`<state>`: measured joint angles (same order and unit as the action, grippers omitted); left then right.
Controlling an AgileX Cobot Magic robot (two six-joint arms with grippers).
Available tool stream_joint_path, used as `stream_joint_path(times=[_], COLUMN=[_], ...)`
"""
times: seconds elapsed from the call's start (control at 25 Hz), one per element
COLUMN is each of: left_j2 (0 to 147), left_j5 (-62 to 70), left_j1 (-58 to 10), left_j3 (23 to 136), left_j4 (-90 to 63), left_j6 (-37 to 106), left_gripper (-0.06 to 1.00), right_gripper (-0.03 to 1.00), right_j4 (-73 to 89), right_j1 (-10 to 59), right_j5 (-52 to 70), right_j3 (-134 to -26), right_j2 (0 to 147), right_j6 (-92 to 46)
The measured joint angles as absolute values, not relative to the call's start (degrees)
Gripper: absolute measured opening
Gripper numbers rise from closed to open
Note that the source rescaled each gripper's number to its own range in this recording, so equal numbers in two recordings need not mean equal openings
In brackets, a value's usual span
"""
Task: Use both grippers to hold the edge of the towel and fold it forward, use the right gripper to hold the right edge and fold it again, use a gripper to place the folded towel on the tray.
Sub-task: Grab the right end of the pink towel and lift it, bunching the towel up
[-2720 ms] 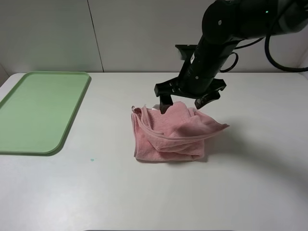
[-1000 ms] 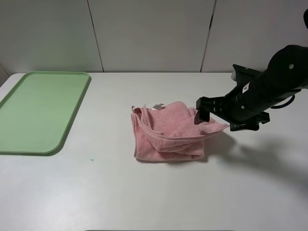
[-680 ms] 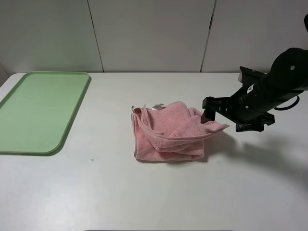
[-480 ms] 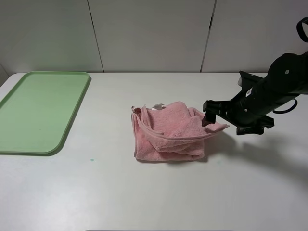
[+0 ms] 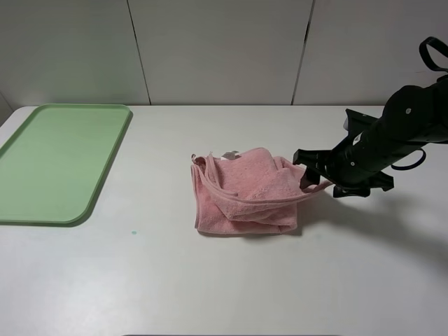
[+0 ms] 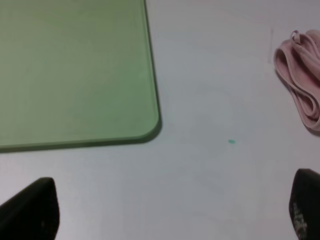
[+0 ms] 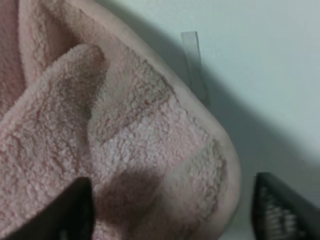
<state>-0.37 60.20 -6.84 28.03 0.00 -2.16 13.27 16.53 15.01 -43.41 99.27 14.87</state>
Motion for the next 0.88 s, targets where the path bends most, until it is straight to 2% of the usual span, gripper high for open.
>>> stream_joint_path(times=[0.12, 0.2, 0.4, 0.52, 0.88], left_j2=[-0.4, -0.4, -0.4, -0.4, -0.4], left_j5=[60.2, 60.2, 60.2, 60.2, 60.2], left_j1=[-6.8, -6.8, -6.8, -6.8, -6.8], left_j3=[28.0, 28.0, 28.0, 28.0, 28.0], left_j4=[0.0, 0.0, 0.0, 0.0, 0.0], left_j6=[-2.2, -2.2, -2.2, -2.2, -2.2], left_gripper=[0.92, 0.92, 0.92, 0.92, 0.92], right_gripper=[0.38, 0.26, 0.06, 0.00, 0.00], right_j4=[13.5, 13.6, 13.6, 13.7, 13.8], right_j1=[16.5, 16.5, 16.5, 16.5, 17.0], right_j5=[15.0, 15.0, 15.0, 15.0, 16.4], right_j3=[-43.4, -43.4, -43.4, -43.4, -46.6], right_j2=[99.3, 99.3, 99.3, 99.3, 99.3], right_j6=[14.9, 14.9, 14.9, 14.5, 12.7])
